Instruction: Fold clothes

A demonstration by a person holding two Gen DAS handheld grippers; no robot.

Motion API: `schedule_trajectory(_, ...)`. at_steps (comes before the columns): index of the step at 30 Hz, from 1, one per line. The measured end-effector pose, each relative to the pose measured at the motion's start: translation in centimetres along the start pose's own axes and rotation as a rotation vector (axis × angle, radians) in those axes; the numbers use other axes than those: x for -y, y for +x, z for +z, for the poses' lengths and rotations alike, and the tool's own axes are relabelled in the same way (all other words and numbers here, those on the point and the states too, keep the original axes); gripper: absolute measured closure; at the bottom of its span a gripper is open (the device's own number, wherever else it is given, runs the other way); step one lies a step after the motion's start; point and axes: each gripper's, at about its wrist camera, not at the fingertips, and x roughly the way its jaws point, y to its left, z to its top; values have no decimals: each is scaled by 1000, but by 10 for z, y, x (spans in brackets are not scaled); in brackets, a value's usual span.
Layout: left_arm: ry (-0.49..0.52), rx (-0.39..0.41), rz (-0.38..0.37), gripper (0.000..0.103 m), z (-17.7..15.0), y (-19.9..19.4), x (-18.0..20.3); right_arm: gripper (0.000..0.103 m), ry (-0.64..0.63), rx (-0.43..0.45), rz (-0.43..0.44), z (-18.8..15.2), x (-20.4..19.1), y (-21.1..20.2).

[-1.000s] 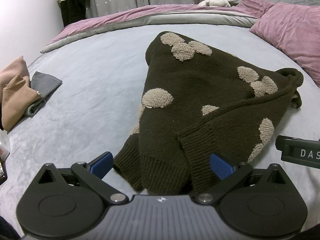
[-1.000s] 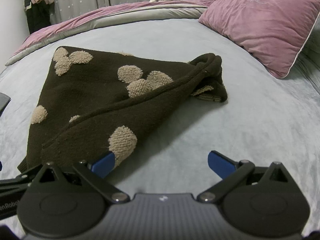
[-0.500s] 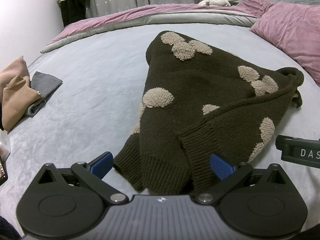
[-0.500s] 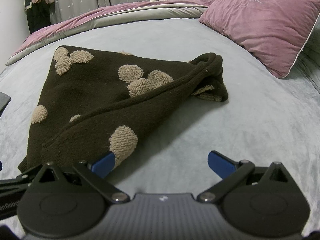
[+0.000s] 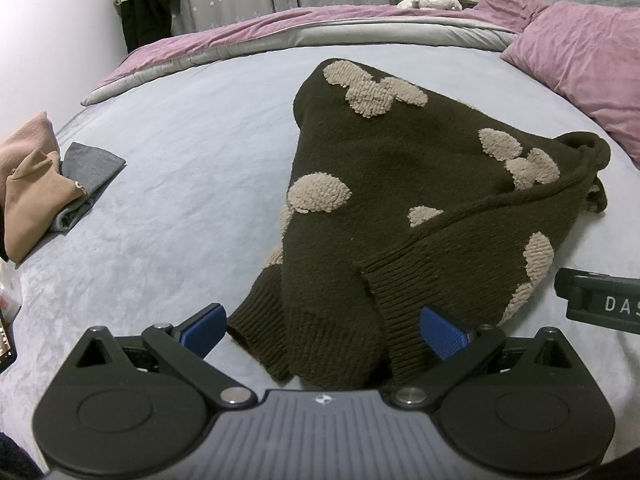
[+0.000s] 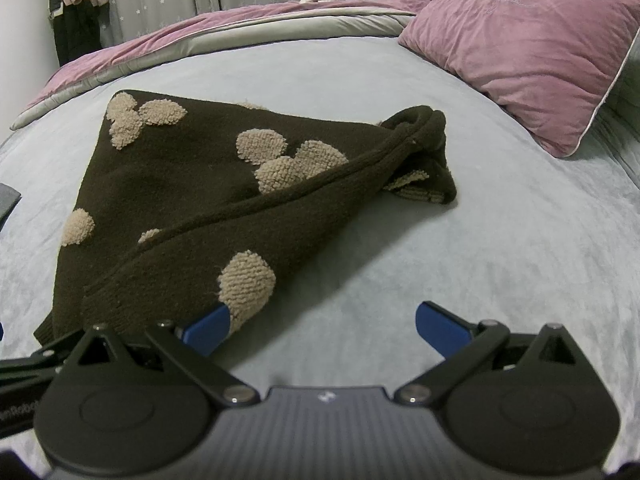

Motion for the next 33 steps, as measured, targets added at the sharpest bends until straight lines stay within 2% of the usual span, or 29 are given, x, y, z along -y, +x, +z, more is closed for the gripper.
schedule_trajectory(7, -1, -12, 21, 0, -1, 9, -4, 0, 3, 36, -5, 2, 2, 5)
schedule_trajectory(17, 0, -25, 32, 0, -1, 25, -8, 0, -66, 64, -2, 5, -12, 29)
schedule_trajectory(27, -27, 22, -85, 0, -5, 54, -20, 0, -53, 33, 41, 6, -20, 62)
schedule_trajectory(33, -73, 18, -146, 0, -12, 70, -28, 0, 59, -9, 128, 3, -6, 86)
